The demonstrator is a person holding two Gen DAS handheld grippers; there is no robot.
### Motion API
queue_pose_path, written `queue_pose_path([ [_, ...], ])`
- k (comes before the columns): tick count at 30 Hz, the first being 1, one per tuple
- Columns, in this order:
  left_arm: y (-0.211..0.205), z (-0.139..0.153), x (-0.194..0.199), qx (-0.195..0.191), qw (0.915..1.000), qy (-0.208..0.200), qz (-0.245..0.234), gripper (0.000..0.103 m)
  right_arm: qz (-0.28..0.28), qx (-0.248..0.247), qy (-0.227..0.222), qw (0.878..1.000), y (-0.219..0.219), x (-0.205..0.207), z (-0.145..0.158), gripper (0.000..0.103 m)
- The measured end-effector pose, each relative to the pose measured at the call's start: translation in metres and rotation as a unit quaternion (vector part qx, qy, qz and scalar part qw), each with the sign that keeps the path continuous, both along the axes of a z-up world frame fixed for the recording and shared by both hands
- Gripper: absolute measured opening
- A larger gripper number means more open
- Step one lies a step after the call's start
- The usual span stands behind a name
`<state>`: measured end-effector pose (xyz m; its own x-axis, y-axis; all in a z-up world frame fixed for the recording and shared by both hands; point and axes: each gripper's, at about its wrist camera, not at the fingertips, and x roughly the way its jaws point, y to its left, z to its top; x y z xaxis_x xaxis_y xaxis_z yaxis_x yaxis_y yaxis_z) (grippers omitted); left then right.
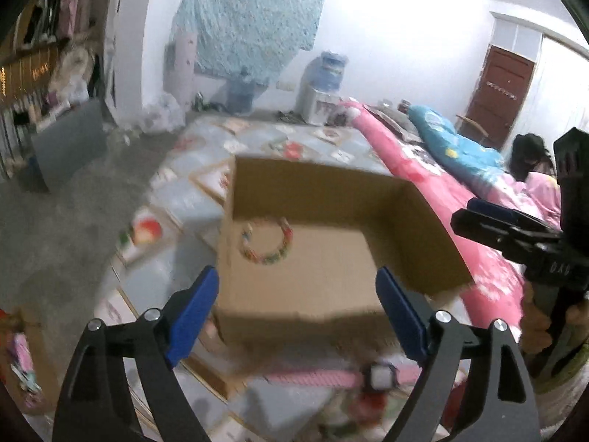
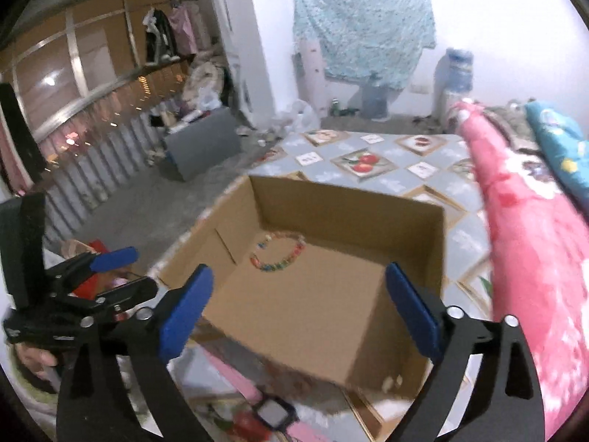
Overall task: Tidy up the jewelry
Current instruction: 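Move the right gripper back toward the pink-strapped watch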
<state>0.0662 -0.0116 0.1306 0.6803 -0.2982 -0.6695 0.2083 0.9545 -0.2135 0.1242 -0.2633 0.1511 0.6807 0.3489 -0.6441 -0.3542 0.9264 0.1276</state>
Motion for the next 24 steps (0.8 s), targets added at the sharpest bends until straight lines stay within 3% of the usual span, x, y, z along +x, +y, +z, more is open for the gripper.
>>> queue_pose_path([
  [3,-0.003,-0.018,-0.012,-0.006,0.9997,0.024,-0.006,0.086,0.003,-0.031,-0.019,0.999,0.003,-0.016,-0.007,0.095],
  [6,-0.003,-0.035,-0.022,-0.039,0.9984,0.041,-0.005,0.087,0.013,-0.045,-0.029,0.999,-0.003,-0.024,-0.006,0.095],
  [8,-0.003,-0.043,-0.029,-0.063,0.9973,0.038,0.004,0.095,0.001,-0.057,-0.040,0.998,-0.012,-0.027,-0.003,0.095],
  [10,-0.002,-0.050,-0.033,-0.073,0.9966,0.036,0.016,0.097,-0.019,-0.074,-0.051,0.996,-0.025,-0.027,0.000,0.095],
  [13,0.002,-0.058,-0.037,-0.086,0.9950,0.039,0.030,0.097,-0.035,-0.063,-0.050,0.996,-0.049,-0.032,-0.003,0.095],
  [18,0.012,-0.068,-0.040,-0.071,0.9953,0.048,0.045,0.097,-0.052,-0.031,-0.046,0.997,-0.071,-0.048,-0.020,0.095],
  [21,0.019,-0.076,-0.040,-0.076,0.9940,0.061,0.051,0.097,-0.052,-0.010,-0.022,0.998,-0.069,-0.055,-0.039,0.094],
  [24,0.025,-0.084,-0.039,-0.089,0.9924,0.070,0.050,0.097,0.001,0.011,0.044,0.999,-0.050,-0.064,-0.068,0.079],
])
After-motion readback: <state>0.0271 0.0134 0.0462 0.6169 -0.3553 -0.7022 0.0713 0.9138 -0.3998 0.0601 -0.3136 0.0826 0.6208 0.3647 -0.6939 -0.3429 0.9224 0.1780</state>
